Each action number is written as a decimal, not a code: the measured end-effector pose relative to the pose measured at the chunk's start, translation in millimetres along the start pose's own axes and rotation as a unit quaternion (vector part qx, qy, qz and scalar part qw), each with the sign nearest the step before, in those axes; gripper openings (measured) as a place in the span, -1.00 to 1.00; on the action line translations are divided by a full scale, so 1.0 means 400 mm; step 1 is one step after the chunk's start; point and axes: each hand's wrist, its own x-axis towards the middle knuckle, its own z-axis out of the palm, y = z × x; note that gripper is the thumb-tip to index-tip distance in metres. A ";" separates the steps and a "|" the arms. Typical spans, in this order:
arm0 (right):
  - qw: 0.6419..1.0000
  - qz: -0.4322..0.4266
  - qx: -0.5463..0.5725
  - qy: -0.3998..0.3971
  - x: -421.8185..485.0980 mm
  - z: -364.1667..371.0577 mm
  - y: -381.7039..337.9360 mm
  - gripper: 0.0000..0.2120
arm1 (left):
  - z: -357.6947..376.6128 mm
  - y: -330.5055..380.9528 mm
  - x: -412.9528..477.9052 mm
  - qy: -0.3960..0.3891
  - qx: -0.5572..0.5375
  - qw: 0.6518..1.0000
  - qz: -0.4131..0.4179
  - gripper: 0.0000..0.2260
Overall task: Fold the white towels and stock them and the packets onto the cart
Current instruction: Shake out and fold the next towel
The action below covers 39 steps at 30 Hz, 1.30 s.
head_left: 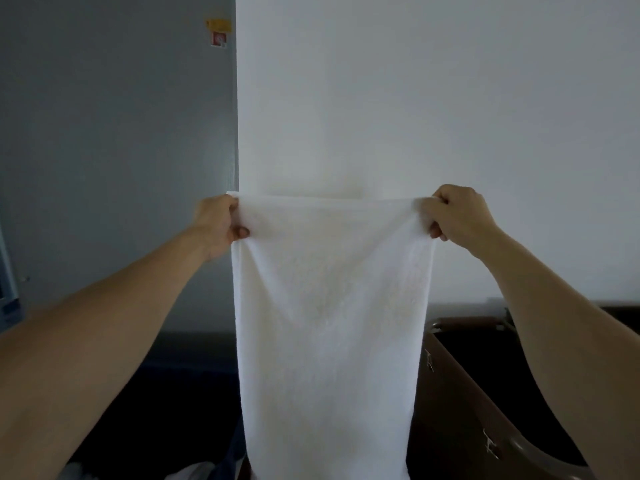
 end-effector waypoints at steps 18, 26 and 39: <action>0.988 0.041 0.062 -0.132 -0.022 0.009 0.115 -0.66 | -0.002 -0.073 0.002 -0.031 0.043 0.999 0.006 -0.83; 0.987 0.076 0.070 -0.121 -0.019 0.042 0.169 -0.86 | -0.050 -0.132 0.024 -0.138 0.054 0.988 0.035 -0.89; 0.959 0.007 0.211 0.188 0.106 0.041 0.005 -0.85 | 0.060 0.060 0.094 -0.032 -0.031 0.988 0.146 -0.90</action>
